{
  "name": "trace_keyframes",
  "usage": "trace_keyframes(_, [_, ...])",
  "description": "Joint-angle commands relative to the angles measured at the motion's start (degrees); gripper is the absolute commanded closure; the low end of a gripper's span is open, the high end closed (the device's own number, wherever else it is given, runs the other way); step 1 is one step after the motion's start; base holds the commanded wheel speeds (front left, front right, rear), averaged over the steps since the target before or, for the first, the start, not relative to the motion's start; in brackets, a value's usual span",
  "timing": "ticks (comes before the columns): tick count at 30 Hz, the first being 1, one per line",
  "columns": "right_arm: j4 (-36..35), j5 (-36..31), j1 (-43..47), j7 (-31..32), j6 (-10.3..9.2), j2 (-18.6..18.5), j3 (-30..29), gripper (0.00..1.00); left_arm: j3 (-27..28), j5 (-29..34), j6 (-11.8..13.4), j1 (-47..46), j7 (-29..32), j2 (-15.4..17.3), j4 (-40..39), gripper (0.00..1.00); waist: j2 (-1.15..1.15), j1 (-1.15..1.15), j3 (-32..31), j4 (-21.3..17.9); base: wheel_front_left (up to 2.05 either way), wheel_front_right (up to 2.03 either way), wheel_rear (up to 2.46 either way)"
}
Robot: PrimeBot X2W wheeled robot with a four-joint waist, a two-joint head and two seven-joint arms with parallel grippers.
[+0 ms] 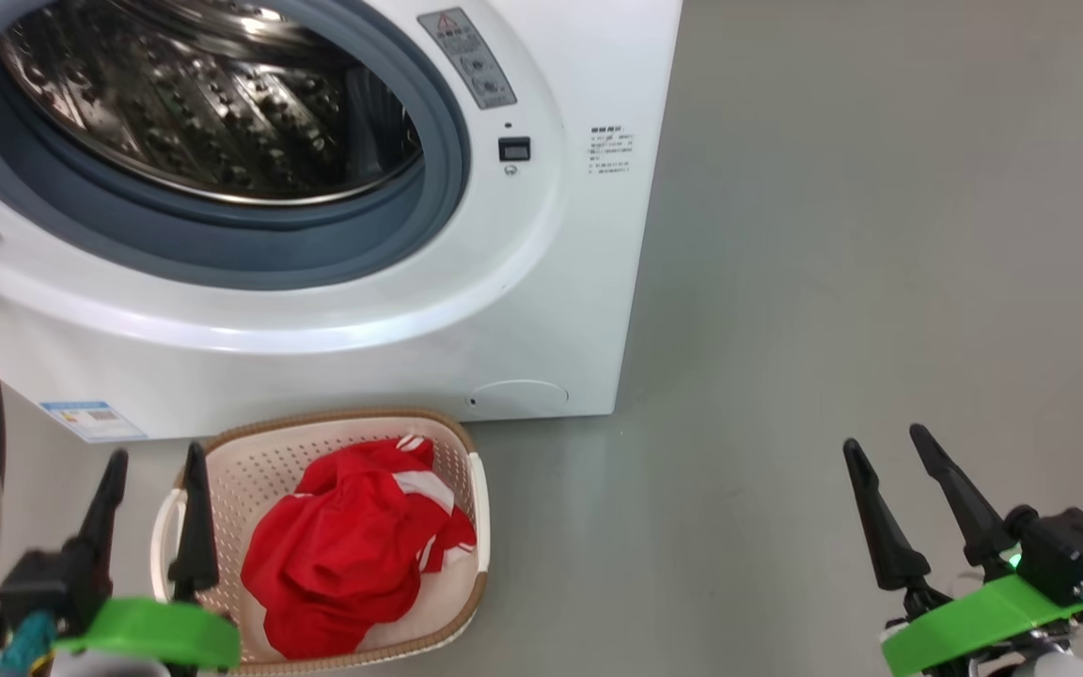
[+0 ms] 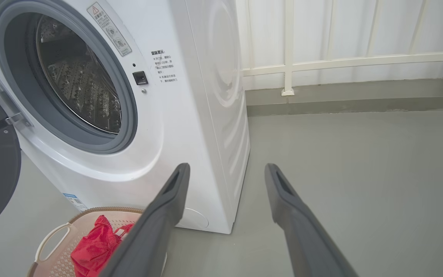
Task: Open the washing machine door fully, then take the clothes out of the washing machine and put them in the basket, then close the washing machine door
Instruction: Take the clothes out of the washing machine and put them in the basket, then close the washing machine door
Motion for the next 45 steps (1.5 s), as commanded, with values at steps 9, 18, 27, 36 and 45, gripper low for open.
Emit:
trace_keyframes(9, [-2.16, 0.46, 2.43, -0.68, 0.09, -0.9, -0.92, 0.0, 3.42, 1.1, -0.16, 6.99, -0.31, 0.46, -9.09, 0.0, 0.0, 0.0, -1.75, -0.14, 0.0, 0.0, 0.0])
trace_keyframes(18, [-2.25, 0.32, 2.94, -0.68, 0.09, -0.74, -1.2, 0.0, 3.92, 0.6, -0.16, 8.73, -0.31, -0.49, -10.97, 0.0, 0.0, 0.0, -2.19, -0.18, 0.0, 0.0, 0.0])
trace_keyframes(27, [-2.32, 0.27, 2.87, -0.68, 0.09, -0.68, -0.99, 0.0, 3.66, 0.67, -0.16, 8.62, -0.31, -0.76, -11.35, 0.0, 0.0, 0.0, -2.28, -0.31, 0.0, 0.0, 0.0])
trace_keyframes(36, [-2.35, 0.21, 3.13, -0.68, 0.09, -0.64, -0.95, 0.0, 3.66, 0.81, -0.16, 8.82, -0.31, -0.89, -11.71, 0.0, 0.0, 0.0, -2.47, -0.22, 0.0, 0.0, 0.0])
trace_keyframes(45, [-2.42, 0.24, 2.97, -0.68, 0.09, -0.71, -1.0, 0.0, 3.67, 0.79, -0.16, 8.69, -0.31, -0.99, -11.89, 0.0, 0.0, 0.0, -2.17, -0.03, 0.0, 0.0, 0.0])
